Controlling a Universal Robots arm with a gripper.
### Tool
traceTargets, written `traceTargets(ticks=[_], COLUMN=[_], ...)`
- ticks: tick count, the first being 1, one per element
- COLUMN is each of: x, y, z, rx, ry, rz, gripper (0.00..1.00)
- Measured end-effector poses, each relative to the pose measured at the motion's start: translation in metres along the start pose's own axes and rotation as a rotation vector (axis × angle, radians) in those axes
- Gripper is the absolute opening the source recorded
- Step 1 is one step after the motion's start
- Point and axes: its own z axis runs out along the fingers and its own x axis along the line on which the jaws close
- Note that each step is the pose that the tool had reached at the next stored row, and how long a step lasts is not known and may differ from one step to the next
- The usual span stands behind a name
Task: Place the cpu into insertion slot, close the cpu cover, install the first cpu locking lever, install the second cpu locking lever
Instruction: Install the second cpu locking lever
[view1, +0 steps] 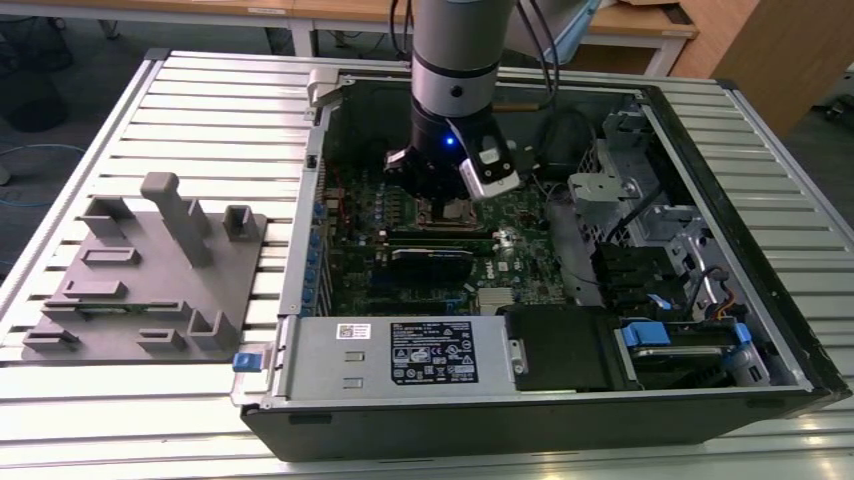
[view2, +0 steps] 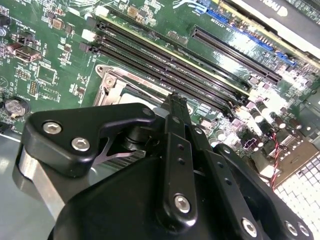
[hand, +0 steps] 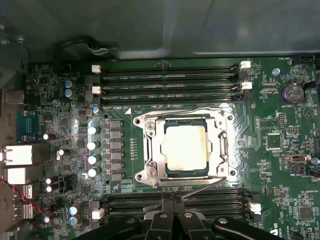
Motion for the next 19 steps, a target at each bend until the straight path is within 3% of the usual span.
traceTargets(ticks=[7, 12, 19], x=[0.0008, 0.007, 0.0109], y=[-0.0002, -0.0007, -0.0015], z=[0.0024, 0.0048, 0.0158], rx=[0.0003, 0.0004, 0.0004], ry=[0.0001, 0.0002, 0.0001], rz=[0.0, 0.0, 0.0], gripper=[0.11, 0.11, 0.11])
